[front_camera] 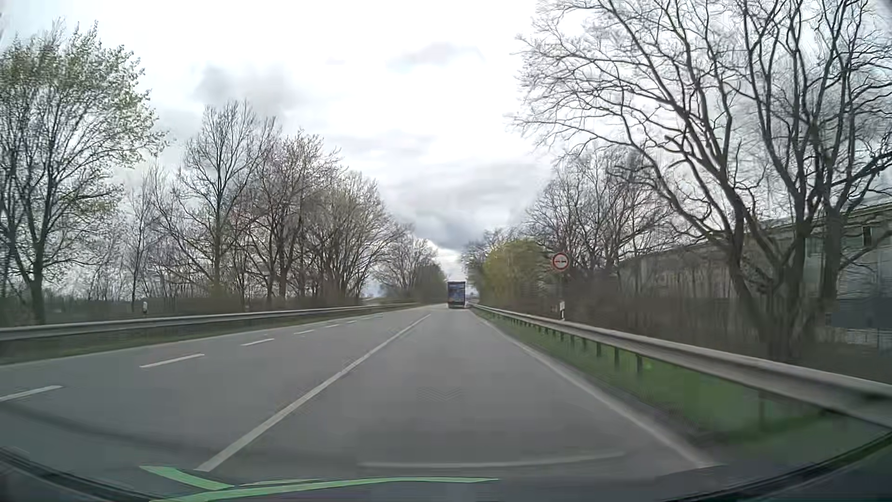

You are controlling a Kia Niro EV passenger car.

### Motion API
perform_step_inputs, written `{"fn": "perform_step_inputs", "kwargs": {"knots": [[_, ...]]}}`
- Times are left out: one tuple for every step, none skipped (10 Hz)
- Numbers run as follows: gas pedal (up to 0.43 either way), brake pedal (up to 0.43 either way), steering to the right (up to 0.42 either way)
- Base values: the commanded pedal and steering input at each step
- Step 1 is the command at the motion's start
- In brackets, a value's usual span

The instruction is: Follow the waypoints while adhering to traffic rules and regulations

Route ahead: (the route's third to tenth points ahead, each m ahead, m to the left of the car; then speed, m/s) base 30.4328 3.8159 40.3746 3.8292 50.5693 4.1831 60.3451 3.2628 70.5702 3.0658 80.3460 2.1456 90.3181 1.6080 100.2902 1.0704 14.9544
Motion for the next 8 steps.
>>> {"fn": "perform_step_inputs", "kwargs": {"knots": [[0.098,0.0,0.003],[0.098,0.0,0.003],[0.11,0.0,0.003],[0.118,0.0,0.003],[0.118,0.0,0.003],[0.13,0.0,0.003],[0.13,0.0,0.003],[0.13,0.0,0.003]]}}
